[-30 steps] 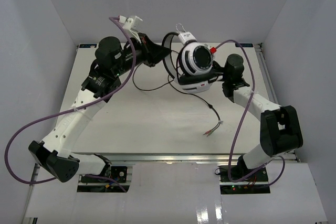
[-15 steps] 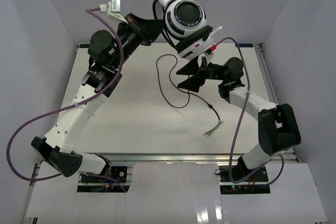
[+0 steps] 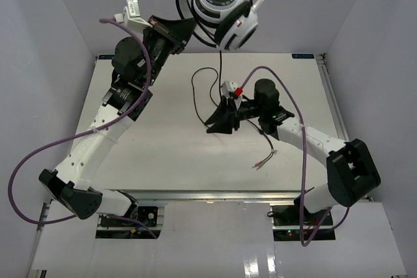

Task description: Wrap the headphones

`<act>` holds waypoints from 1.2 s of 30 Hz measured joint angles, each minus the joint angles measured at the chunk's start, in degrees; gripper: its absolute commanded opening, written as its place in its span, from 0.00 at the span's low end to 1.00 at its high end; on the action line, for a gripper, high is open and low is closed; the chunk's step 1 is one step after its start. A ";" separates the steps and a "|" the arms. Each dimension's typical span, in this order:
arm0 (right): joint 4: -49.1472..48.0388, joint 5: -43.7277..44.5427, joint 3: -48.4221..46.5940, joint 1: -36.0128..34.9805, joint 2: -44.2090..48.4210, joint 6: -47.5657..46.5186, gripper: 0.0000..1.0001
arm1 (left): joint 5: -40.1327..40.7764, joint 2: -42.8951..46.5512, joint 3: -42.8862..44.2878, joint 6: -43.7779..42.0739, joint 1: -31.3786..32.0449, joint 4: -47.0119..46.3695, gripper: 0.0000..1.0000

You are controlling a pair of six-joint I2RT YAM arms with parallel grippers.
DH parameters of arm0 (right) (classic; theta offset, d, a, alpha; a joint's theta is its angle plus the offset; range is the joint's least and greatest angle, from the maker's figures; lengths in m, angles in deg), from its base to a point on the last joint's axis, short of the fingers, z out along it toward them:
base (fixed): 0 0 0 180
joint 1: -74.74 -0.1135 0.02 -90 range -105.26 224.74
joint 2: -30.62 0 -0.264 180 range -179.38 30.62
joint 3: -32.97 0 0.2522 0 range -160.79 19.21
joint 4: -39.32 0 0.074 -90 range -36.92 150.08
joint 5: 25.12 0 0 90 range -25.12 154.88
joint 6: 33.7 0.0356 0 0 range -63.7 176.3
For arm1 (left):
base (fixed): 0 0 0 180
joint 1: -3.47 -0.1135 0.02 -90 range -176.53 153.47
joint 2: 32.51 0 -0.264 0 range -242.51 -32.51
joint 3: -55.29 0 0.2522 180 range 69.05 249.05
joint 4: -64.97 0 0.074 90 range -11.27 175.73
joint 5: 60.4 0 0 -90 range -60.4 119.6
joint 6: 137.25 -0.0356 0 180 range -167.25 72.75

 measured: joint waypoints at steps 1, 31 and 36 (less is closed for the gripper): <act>0.27 -0.34 1.08 -1.44 0.00 -0.48 0.16 | 2.96 0.36 -0.44 1.41 0.00 0.99 0.00; 45.11 66.21 -22.62 -7.03 11.65 -44.88 0.08 | 22.14 -10.04 -23.58 -48.08 -0.66 10.99 0.00; 41.10 69.25 -22.53 -5.27 7.00 -46.19 0.08 | 6.88 0.58 -32.23 -49.15 -0.27 12.57 0.00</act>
